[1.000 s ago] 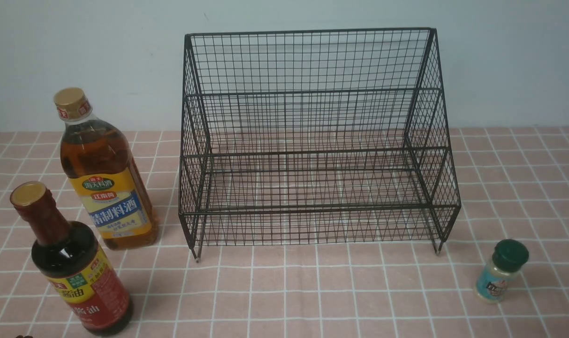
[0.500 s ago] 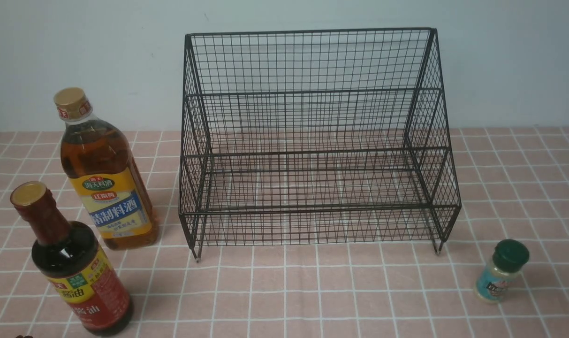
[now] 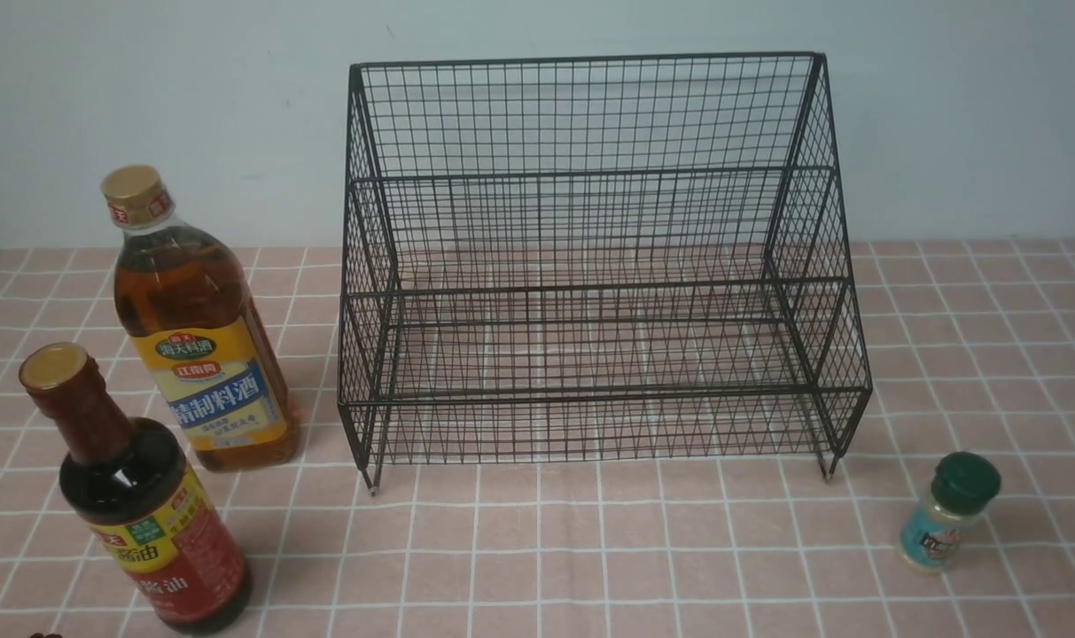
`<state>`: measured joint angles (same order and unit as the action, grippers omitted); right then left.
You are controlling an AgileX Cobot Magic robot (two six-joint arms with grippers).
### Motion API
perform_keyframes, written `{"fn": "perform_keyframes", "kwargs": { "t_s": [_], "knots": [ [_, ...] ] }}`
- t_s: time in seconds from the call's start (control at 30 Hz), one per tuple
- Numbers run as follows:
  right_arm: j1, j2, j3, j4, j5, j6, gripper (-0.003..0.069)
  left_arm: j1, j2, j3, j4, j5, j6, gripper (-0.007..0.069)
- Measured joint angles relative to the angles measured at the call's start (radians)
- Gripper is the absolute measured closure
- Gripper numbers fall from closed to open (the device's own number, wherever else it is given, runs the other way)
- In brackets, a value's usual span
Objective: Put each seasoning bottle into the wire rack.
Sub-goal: Use the right arm to grab the condiment bottle closest to it
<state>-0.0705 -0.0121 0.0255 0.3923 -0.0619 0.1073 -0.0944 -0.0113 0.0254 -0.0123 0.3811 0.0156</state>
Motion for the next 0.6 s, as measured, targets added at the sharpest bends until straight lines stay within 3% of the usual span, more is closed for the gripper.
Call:
{"fn": "perform_keyframes", "kwargs": {
  "t_s": [0.13,0.23,0.43,0.6],
  "knots": [
    [0.0,0.019,-0.042,-0.183,-0.022,0.012,0.0673,0.0,0.0,0.0,0.0,0.0,0.0,0.0631],
    [0.0,0.094,-0.068,-0.233,-0.046,0.013,0.0673,0.0,0.0,0.0,0.0,0.0,0.0,0.0631],
    [0.0,0.38,-0.132,-0.348,-0.14,0.013,0.0673,0.0,0.0,0.0,0.0,0.0,0.0,0.0631],
    [0.059,0.7,-0.184,-0.445,-0.346,0.041,0.0666,0.0,0.0,0.0,0.0,0.0,0.0,0.0631]
  ]
}}
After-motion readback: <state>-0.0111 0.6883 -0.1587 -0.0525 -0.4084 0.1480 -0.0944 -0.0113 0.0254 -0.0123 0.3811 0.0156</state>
